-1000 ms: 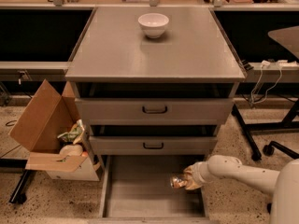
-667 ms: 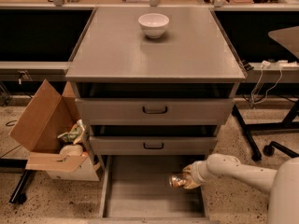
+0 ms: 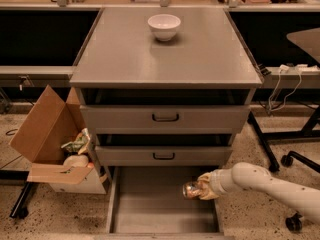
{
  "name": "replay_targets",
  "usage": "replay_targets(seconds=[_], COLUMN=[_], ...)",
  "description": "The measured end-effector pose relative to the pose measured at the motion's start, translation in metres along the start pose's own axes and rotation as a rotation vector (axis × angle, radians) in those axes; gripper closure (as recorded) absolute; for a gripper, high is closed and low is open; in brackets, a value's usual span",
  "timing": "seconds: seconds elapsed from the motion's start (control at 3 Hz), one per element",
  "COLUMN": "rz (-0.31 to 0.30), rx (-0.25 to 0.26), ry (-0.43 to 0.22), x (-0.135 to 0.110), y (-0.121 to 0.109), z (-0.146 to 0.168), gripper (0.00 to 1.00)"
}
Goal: Pick orange can from bottom drawer and place on counter
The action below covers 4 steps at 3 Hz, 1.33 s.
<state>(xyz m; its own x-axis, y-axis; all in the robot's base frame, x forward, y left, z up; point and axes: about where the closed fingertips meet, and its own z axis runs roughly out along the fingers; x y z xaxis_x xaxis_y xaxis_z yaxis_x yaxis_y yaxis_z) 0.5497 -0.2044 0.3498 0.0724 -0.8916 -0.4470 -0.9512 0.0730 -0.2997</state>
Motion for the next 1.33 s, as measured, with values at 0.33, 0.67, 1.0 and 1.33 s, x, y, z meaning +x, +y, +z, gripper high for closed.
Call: replay_targets(seconds=[0.33,0.67,1.0,1.33], rz=[-0.043,-0.107,-0.121,-0.106], rx=[0.062,0.096,0.108,0.108], ry=[-0.004,0.03,0.039,-0.004], x=[-0.036,-0.06,-0.064,-0.067], y=[-0.009,-0.021,-0.027,-0.033], z=[-0.065,-0.113,-0.124,-0.134], gripper=[1.0,1.0,1.0,1.0])
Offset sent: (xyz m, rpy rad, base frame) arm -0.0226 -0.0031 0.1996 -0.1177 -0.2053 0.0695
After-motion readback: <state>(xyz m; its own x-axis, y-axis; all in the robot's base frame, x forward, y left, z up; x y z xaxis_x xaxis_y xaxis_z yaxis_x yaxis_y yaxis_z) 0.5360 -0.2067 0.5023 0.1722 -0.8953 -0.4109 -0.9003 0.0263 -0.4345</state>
